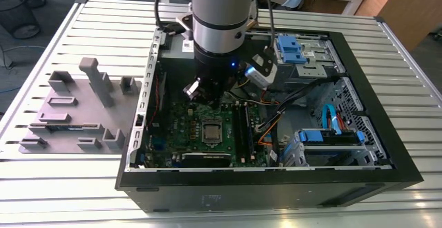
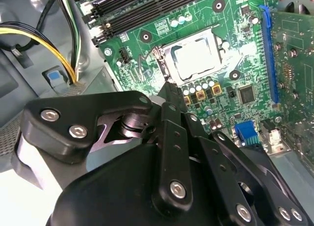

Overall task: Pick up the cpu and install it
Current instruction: 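Install the first cpu locking lever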

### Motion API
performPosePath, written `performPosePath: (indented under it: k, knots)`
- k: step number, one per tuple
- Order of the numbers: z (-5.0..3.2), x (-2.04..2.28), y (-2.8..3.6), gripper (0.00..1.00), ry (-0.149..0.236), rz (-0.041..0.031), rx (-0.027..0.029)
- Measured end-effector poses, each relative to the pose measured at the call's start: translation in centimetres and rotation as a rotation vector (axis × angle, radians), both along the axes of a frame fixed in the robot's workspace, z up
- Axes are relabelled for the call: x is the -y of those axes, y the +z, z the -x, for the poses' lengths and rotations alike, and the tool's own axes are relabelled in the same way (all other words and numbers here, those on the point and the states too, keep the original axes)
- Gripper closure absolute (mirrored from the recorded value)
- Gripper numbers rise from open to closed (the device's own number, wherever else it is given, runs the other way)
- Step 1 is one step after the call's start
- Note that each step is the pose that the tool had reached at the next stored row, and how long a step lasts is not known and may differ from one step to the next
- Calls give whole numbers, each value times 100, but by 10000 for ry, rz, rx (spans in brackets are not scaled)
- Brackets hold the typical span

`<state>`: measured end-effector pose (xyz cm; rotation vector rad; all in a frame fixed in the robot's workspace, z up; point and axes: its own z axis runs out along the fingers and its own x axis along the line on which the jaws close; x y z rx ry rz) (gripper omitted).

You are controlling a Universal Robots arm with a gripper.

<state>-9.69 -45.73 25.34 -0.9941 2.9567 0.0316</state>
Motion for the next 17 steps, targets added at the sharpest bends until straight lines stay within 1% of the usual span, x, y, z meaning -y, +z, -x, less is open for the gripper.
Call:
performPosePath:
  k: [6,8,11,17]
  knots:
    - [-66,-15,-1,89,0,-1,0]
    - [-70,-15,-1,89,-1,-1,0]
    - [-72,-16,26,89,0,0,-3]
    - [-106,-35,44,89,-1,-1,-36]
